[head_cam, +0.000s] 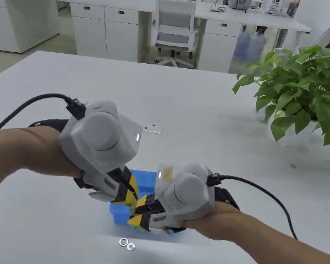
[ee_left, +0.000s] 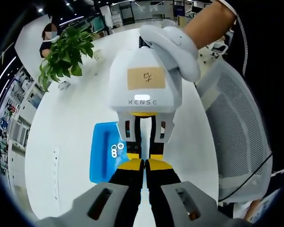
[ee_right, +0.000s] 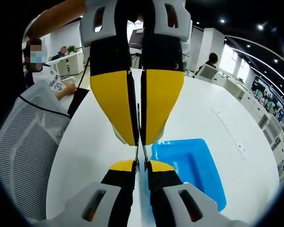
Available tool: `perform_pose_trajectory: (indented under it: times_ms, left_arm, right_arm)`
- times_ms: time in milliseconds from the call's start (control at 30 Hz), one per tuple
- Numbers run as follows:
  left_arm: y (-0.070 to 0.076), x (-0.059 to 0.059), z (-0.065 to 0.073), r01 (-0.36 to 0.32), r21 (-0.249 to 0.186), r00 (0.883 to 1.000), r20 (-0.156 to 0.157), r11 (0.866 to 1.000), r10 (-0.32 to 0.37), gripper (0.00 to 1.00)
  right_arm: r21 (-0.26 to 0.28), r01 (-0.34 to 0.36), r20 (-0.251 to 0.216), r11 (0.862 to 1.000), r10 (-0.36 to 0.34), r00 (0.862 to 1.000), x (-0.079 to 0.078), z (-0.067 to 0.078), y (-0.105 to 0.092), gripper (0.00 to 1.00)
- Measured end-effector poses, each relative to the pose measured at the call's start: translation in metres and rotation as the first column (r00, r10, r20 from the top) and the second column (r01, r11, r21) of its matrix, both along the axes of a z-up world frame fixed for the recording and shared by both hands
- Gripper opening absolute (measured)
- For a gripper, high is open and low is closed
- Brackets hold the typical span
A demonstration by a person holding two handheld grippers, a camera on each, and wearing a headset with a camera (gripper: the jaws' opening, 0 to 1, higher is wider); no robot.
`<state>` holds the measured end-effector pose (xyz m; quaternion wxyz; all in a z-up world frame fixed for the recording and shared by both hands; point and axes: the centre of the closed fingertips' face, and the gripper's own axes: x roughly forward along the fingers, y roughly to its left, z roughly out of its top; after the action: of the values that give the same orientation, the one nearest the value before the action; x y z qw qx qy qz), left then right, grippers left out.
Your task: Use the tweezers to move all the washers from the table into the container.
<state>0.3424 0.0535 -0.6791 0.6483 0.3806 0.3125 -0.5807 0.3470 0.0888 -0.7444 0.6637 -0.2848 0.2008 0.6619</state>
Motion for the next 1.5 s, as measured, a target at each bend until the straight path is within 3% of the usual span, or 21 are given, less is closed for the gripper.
perform_pose_trajectory:
  times_ms: [433, 900, 1300, 1500]
  left_arm:
    - [0.001, -0.012, -0.018, -0.001, 0.002, 0.999, -0.044, 1.000, 0.001, 0.06]
    - [0.003, -0.021, -0.034, 0.007, 0.008, 0.997, -0.083, 1.000, -0.006, 0.06]
    - [0.005, -0.023, -0.042, 0.001, 0.002, 0.994, -0.105, 1.000, -0.001, 0.06]
    - [0.006, -0.021, -0.041, -0.001, 0.005, 0.995, -0.100, 1.000, 0.002, 0.06]
  right_arm:
    - [-0.022, -0.016, -0.011, 1.000, 0.016, 1.000, -0.016, -0.020, 0.001, 0.11]
    - [-0.039, -0.022, -0.028, 0.999, 0.021, 0.999, -0.022, -0.037, -0.003, 0.11]
    - [-0.046, -0.030, -0.041, 0.998, 0.028, 0.999, -0.025, -0.046, -0.002, 0.11]
    - [-0.040, -0.027, -0.047, 0.999, 0.025, 0.999, -0.024, -0.045, -0.001, 0.11]
